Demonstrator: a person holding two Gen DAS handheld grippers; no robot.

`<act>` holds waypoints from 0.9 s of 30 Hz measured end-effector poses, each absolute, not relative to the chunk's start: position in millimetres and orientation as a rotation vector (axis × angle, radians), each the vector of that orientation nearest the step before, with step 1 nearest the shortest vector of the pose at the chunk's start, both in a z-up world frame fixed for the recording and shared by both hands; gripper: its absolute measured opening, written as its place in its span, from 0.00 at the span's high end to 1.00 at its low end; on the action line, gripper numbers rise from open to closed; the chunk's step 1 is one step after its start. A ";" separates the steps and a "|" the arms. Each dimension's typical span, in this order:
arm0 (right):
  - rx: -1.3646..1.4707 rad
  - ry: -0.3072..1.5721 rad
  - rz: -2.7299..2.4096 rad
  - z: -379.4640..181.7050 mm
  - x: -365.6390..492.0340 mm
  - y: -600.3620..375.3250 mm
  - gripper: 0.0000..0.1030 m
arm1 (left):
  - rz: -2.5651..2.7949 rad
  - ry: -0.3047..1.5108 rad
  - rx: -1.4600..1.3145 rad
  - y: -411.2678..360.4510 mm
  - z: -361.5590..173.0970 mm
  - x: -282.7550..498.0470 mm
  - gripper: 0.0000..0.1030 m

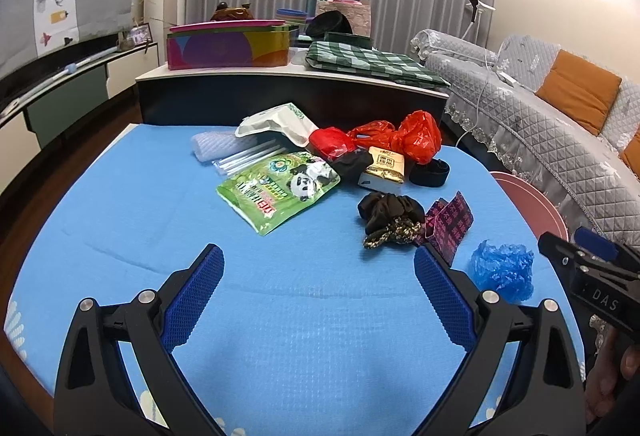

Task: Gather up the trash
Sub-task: 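Grasp the blue plastic bag with the right tool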

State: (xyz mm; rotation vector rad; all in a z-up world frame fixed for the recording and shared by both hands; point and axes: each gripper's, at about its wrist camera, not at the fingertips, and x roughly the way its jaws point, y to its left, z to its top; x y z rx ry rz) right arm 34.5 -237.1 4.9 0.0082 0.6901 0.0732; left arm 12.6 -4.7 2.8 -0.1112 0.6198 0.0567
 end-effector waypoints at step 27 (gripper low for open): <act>0.063 0.887 0.188 -49.7 86.0 -231.9 0.78 | -0.032 0.739 -0.109 -39.1 -22.7 97.5 0.39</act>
